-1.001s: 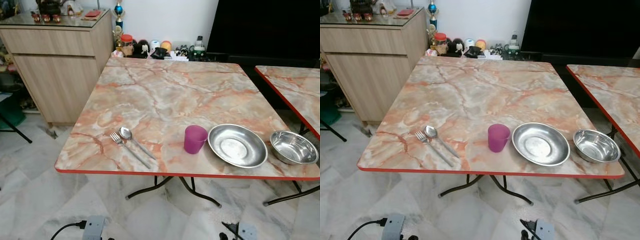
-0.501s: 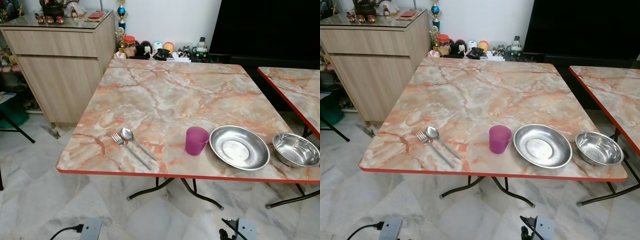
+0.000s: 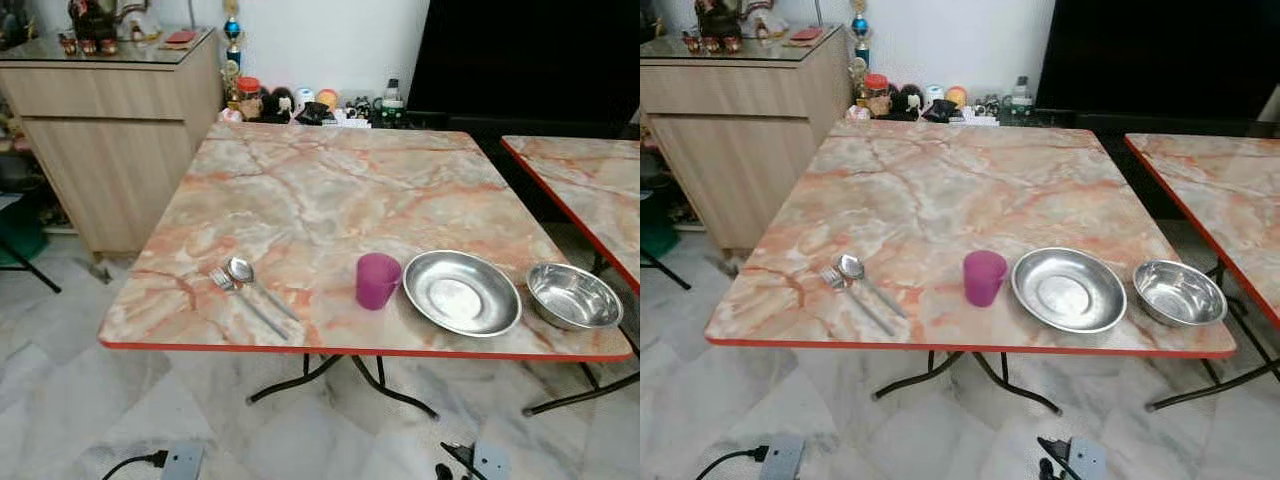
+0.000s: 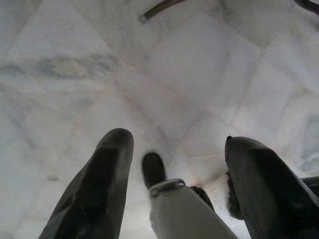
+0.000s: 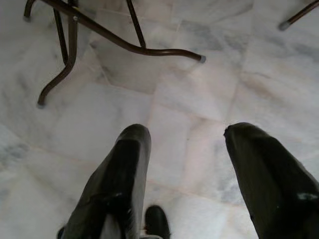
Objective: Setting the table
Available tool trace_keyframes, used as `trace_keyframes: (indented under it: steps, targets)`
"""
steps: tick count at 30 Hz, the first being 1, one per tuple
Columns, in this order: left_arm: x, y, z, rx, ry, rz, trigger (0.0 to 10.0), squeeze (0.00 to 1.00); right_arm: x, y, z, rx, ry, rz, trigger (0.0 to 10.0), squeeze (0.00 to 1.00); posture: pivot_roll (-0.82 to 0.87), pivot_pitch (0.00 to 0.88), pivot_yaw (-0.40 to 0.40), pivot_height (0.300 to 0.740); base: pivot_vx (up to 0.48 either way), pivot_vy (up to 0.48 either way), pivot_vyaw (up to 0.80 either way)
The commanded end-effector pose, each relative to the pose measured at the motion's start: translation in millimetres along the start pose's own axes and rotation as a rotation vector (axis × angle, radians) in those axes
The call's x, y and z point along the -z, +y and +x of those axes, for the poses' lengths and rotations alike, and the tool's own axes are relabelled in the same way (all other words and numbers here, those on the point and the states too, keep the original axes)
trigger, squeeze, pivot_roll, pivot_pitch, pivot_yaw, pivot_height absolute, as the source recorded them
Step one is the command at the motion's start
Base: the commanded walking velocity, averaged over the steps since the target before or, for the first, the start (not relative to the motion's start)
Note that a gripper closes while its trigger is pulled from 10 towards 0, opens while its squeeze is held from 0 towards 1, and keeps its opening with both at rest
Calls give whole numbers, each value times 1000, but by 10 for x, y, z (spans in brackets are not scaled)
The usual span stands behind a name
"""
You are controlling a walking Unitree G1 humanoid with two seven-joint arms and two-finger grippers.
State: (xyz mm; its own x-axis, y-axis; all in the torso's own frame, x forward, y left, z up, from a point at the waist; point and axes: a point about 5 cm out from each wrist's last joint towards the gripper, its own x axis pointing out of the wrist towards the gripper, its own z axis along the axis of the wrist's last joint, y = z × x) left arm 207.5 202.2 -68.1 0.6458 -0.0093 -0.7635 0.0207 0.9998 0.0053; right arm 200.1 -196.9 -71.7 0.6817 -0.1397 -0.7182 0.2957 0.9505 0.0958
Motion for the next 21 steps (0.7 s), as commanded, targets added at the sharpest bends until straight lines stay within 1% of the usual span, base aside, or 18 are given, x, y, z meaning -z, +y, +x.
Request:
trace_keyframes:
  steps: [1, 11, 12, 14, 16, 17, 18, 21]
  targets:
    - [84, 21, -19, -6, 26, 2, 10000, 0, 37, 5, -9, -5, 9, -1, 10000, 0, -14, 4, -53, 740, 0, 0, 0]
    - [133, 9, -28, -2, 38, 0, 10000, 0, 41, 0, -13, -7, 3, -4, 10000, 0, -15, 17, -57, 740, 0, 0, 0]
    - [148, 8, -31, -1, 40, -1, 10000, 0, -20, 14, -2, -4, -29, 3, 10000, 0, -15, 18, -58, 740, 0, 0, 0]
    - [151, 8, -32, -1, 41, -1, 10000, 0, -39, 17, 2, -1, -38, 4, 10000, 0, -15, 18, -58, 740, 0, 0, 0]
    - [169, 8, -37, -1, 44, -1, 10000, 0, -154, 54, 16, -13, -103, 23, 10000, 0, -23, 24, -73, 740, 0, 0, 0]
    - [169, 8, -37, -1, 44, -1, 10000, 0, -154, 54, 16, -13, -103, 23, 10000, 0, -23, 24, -73, 740, 0, 0, 0]
    - [193, 10, -43, 0, 49, -2, 10000, 0, -271, 88, 18, -32, -182, 52, 10000, 0, -25, 26, -79, 740, 0, 0, 0]
    - [227, 12, -52, 0, 56, -1, 10000, 0, -323, 90, -6, -56, -250, 82, 10000, 0, -30, 27, -81, 740, 0, 0, 0]
